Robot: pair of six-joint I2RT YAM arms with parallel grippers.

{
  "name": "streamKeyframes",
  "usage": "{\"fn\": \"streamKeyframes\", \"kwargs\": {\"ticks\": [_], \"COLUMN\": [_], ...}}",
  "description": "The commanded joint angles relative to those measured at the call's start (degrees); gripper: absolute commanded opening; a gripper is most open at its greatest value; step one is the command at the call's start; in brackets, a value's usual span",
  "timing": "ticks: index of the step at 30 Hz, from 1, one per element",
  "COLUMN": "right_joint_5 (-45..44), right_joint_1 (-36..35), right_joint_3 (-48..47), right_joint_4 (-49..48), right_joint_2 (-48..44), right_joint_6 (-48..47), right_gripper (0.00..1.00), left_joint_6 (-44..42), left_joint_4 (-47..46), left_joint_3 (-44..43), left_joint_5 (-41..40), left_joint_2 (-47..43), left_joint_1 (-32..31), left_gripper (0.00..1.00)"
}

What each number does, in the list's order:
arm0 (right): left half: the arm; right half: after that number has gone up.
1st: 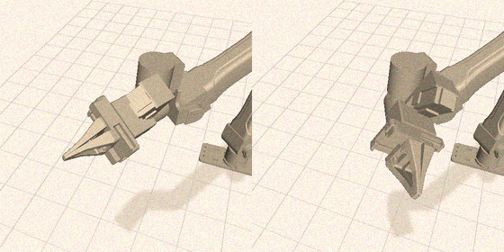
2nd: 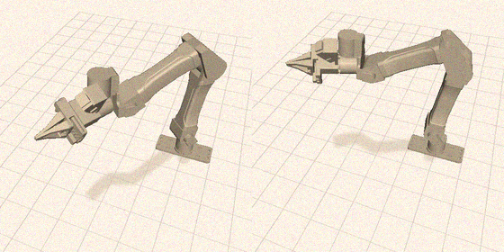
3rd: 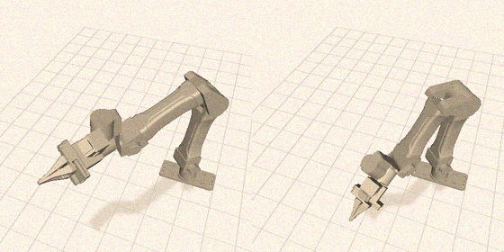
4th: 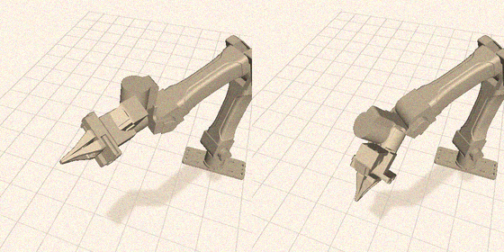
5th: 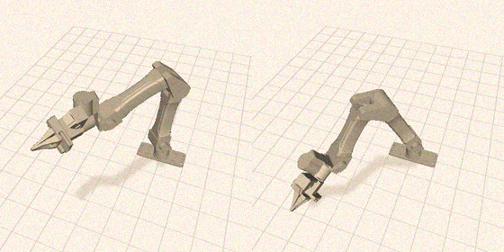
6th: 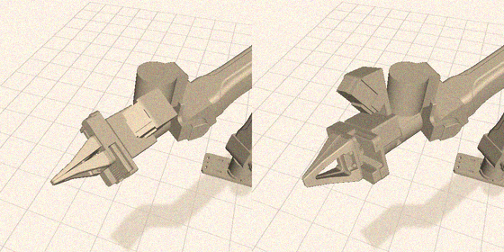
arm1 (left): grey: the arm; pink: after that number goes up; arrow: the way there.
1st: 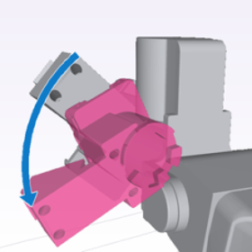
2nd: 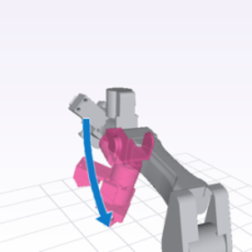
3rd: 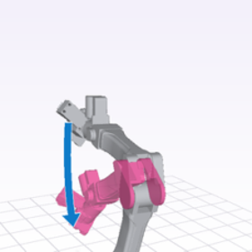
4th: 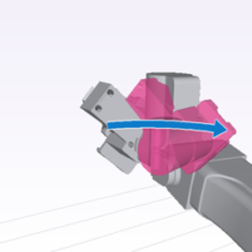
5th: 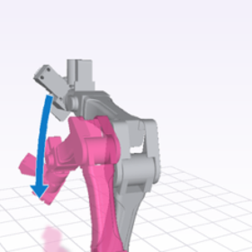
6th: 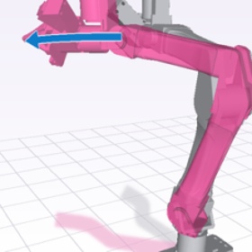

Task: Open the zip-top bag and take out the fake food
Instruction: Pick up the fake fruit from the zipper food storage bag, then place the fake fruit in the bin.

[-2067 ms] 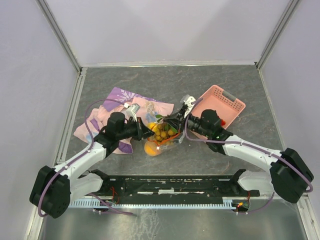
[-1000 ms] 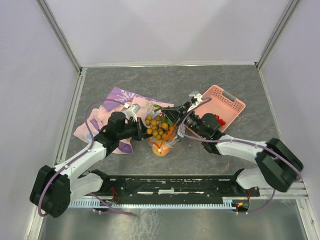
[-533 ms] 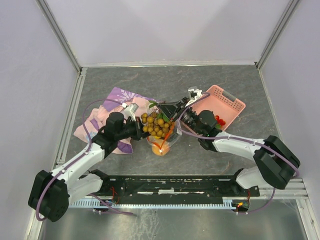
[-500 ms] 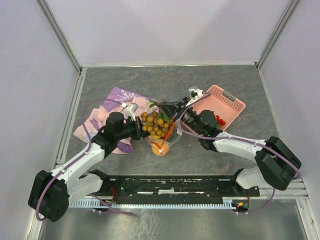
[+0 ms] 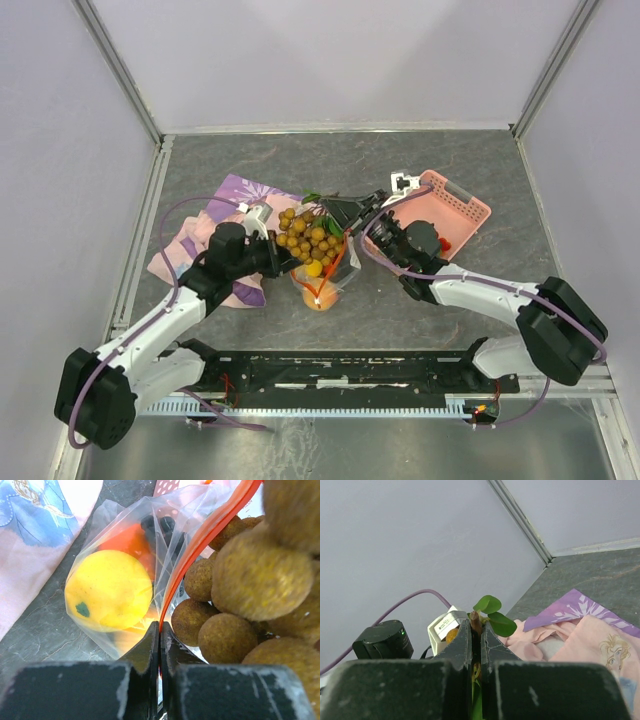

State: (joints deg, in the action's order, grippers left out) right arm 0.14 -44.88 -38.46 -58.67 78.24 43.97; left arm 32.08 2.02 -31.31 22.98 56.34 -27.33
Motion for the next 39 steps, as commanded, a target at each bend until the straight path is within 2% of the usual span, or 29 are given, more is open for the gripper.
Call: {"fn": "streamKeyframes", "kwargs": {"ticks": [1, 7, 15, 28, 35, 39], "right_joint_5": [-4.06, -12.80, -17.79, -20.50, -23.43, -25.33], "right_joint_1": [0.15, 0.14, 0.15, 0.49, 0.50, 0.50], "right_joint_3": [-1.94, -0.24, 0.30, -0.92, -1.89, -3.47], "right_joint_4": [-6.89, -5.90, -4.58, 1.19, 9.18, 17.71], "right_joint_2": [-3.76, -6.73, -7.94, -15.47, -20.06, -22.26], "right_joint_6": [3.69, 6.46, 8.41, 2.23, -5.08, -10.05], "right_gripper": [0.02, 0.02, 0.02, 0.02, 0.02, 0.02], "left_joint_6": [-2.63, -2.58, -3.16, -4.99, -5.63, -6.37], "left_joint_4": [0.67, 0.75, 2.22, 7.26, 9.52, 11.25], "left_joint_3": [-2.54, -2.83, -4.94, -8.32, -9.82, -11.50], "left_joint_5": [-1.36, -1.98, -2.71, -4.00, -4.88, -5.70], "left_joint_2": [-1.93, -2.15, -2.87, -5.56, -7.44, -8.29], "left_joint_1": [0.11, 0.11, 0.19, 0.30, 0.32, 0.26], "left_gripper": [0.03, 0.03, 0.03, 0.03, 0.03, 0.03]}}
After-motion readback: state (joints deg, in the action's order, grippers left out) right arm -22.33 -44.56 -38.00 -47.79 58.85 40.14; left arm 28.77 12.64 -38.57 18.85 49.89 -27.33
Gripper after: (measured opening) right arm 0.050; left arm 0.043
